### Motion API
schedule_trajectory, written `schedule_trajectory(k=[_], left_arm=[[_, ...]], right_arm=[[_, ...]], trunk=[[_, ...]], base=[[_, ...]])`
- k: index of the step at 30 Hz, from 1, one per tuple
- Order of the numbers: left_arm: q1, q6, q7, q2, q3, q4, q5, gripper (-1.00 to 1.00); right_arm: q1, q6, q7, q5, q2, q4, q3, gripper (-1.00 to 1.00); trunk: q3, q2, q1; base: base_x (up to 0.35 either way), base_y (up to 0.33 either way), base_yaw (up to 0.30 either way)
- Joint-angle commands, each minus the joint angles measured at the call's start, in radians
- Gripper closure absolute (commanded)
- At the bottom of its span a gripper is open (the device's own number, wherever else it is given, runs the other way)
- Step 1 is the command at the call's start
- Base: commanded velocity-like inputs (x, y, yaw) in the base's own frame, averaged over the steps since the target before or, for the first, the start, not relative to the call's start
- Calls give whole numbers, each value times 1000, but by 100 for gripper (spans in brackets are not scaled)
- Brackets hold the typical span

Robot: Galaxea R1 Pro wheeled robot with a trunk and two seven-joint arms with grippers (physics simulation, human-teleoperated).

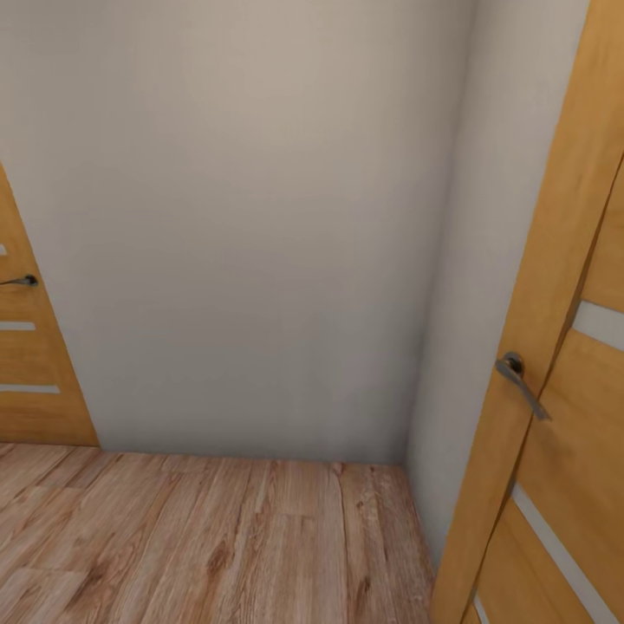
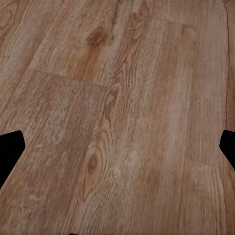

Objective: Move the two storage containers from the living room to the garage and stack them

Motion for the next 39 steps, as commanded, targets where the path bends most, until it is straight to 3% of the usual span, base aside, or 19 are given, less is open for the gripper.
schedule_trajectory(k=[1, 39], left_arm=[[-2, -5, 3, 0, 0, 4, -1, -100], [-2, -5, 3, 2, 0, 4, -1, -100]], right_arm=[[1, -1, -3, 10, 1, -2, -5, -100], [1, -1, -1, 10, 1, -2, -5, -100]], trunk=[[-1, -1, 0], [-1, -1, 0]], base=[[104, 0, 0], [165, 0, 0]])
